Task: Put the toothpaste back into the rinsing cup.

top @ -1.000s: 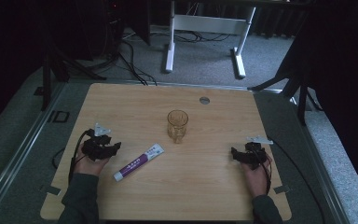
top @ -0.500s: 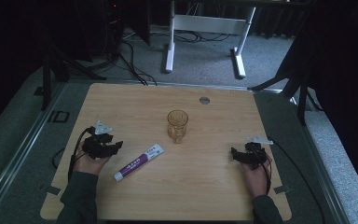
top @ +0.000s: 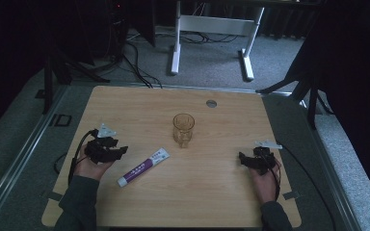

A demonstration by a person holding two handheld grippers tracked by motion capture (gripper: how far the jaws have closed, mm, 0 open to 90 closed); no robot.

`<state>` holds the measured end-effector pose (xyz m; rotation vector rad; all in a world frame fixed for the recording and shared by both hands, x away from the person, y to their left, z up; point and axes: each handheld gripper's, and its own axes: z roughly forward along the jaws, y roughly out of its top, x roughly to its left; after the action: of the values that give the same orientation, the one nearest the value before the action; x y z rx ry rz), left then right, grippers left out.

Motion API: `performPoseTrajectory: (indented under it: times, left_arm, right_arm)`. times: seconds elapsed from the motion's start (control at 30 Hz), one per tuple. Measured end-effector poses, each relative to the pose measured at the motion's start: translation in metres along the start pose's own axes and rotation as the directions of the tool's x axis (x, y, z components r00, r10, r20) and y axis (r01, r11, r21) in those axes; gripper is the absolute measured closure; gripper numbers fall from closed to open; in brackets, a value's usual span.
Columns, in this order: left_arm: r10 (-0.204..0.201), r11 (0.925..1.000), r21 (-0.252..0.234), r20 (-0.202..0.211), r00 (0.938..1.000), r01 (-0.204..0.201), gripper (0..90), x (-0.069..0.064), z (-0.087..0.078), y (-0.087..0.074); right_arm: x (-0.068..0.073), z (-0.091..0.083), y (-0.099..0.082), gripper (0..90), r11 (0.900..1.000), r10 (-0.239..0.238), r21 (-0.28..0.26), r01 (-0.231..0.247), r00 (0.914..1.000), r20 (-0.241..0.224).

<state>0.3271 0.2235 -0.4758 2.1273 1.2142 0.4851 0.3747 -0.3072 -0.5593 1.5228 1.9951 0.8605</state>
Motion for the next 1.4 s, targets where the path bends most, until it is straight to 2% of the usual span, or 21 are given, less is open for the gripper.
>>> performPoseTrajectory:
  times: [0.43,0.73,0.8,1.07,1.4]
  left_arm:
    - [0.048,0.9979,0.043,0.019,0.9987,-0.049,52.2,-0.007,0.000,0.005]
    - [0.082,0.9934,0.079,0.025,0.9964,-0.083,53.0,-0.012,0.001,0.012]
    - [0.100,0.9898,0.101,0.019,0.9948,-0.101,53.0,-0.014,0.003,0.015]
    - [0.130,0.9836,0.124,0.019,0.9913,-0.131,53.1,-0.018,0.004,0.021]
    - [0.149,0.9767,0.153,0.024,0.9885,-0.151,53.6,-0.024,0.007,0.024]
  right_arm:
    - [0.000,0.000,0.000,19.6,1.0000,0.000,0.000,0.000,1.0000,0.000]
    - [0.000,0.000,0.000,19.6,1.0000,0.000,0.000,0.000,1.0000,0.000]
    - [0.000,0.000,0.000,19.6,1.0000,0.000,0.000,0.000,1.0000,0.000]
    - [0.000,0.000,0.000,19.6,1.0000,0.000,0.000,0.000,1.0000,0.000]
    - [0.000,0.000,0.000,19.6,1.0000,0.000,0.000,0.000,1.0000,0.000]
